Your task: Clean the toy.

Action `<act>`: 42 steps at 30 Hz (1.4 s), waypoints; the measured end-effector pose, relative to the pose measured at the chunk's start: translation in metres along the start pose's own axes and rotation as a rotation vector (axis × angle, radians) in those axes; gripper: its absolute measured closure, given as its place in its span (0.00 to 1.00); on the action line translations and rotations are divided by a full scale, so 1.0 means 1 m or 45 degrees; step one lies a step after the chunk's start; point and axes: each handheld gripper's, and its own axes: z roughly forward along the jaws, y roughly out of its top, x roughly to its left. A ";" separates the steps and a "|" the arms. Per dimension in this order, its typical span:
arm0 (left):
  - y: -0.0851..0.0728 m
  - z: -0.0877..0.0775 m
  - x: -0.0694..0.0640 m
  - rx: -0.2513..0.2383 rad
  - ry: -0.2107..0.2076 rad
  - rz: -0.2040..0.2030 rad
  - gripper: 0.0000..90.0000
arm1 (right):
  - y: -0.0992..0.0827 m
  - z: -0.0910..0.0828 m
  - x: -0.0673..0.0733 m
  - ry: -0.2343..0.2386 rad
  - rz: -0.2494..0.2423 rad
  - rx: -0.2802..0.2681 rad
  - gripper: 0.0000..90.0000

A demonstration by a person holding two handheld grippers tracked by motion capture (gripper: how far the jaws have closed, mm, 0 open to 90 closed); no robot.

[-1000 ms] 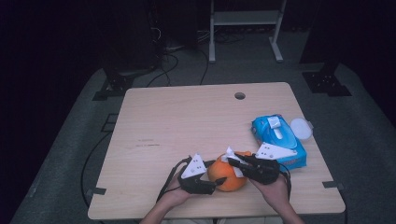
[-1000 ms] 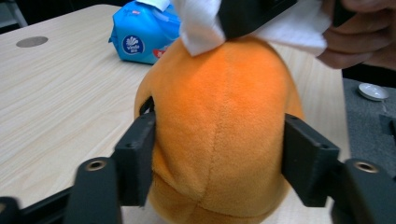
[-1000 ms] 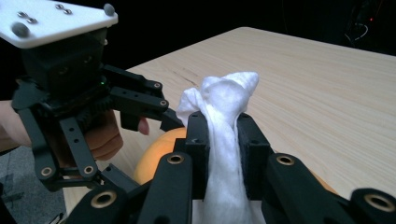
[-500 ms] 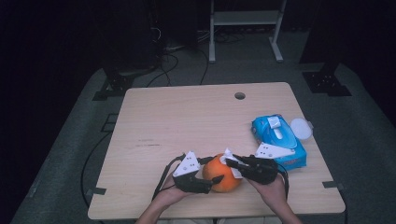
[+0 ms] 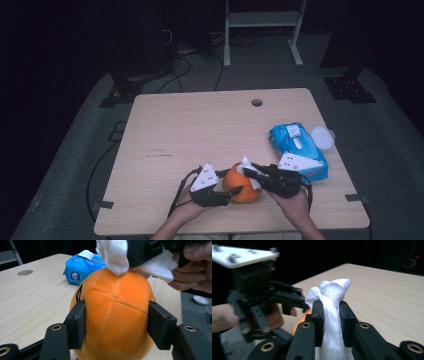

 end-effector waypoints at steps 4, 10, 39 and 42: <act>0.000 -0.007 0.005 -0.033 -0.026 -0.036 0.45 | -0.007 0.005 -0.008 -0.028 0.030 0.029 0.86; -0.010 0.006 0.008 -0.010 -0.016 -0.063 0.23 | -0.010 0.000 -0.018 -0.071 0.079 0.027 0.86; -0.008 0.011 0.005 0.023 0.029 -0.010 0.46 | -0.002 0.005 0.001 -0.034 -0.028 0.015 0.86; -0.006 0.008 0.006 0.025 0.027 -0.018 0.46 | -0.004 -0.003 -0.010 -0.089 0.004 0.006 0.86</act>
